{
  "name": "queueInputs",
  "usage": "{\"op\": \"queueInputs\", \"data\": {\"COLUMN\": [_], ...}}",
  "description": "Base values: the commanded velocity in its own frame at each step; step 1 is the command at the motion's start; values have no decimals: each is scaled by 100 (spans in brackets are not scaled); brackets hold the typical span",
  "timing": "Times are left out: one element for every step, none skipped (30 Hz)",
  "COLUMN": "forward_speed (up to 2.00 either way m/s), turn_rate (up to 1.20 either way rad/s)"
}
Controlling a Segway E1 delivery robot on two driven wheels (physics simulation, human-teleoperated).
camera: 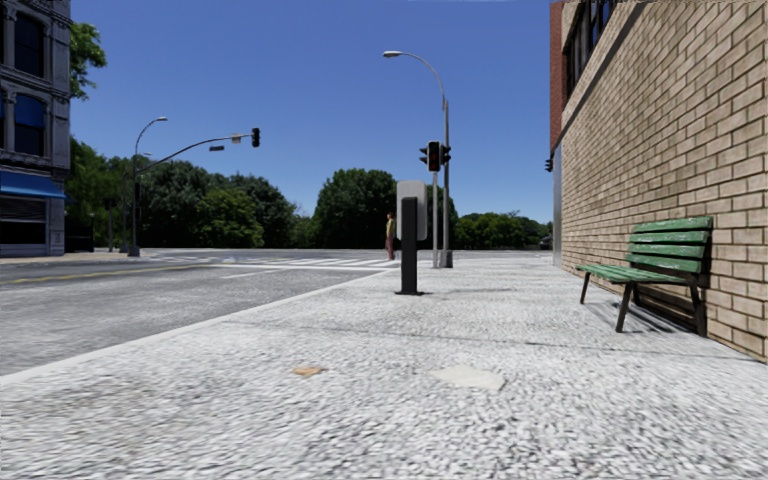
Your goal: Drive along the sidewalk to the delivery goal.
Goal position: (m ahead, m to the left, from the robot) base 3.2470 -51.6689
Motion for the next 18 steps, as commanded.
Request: {"op": "queueInputs", "data": {"forward_speed": [189,189,189,189,189,189,189,189,189,189,189,189,189,189,189,189,189,189], "turn_rate": [-48,-48,-48,-48,-48,-49,-58,-63,-65,-65,-65,-65,-64,-64,-64,-63,-63,-61]}}
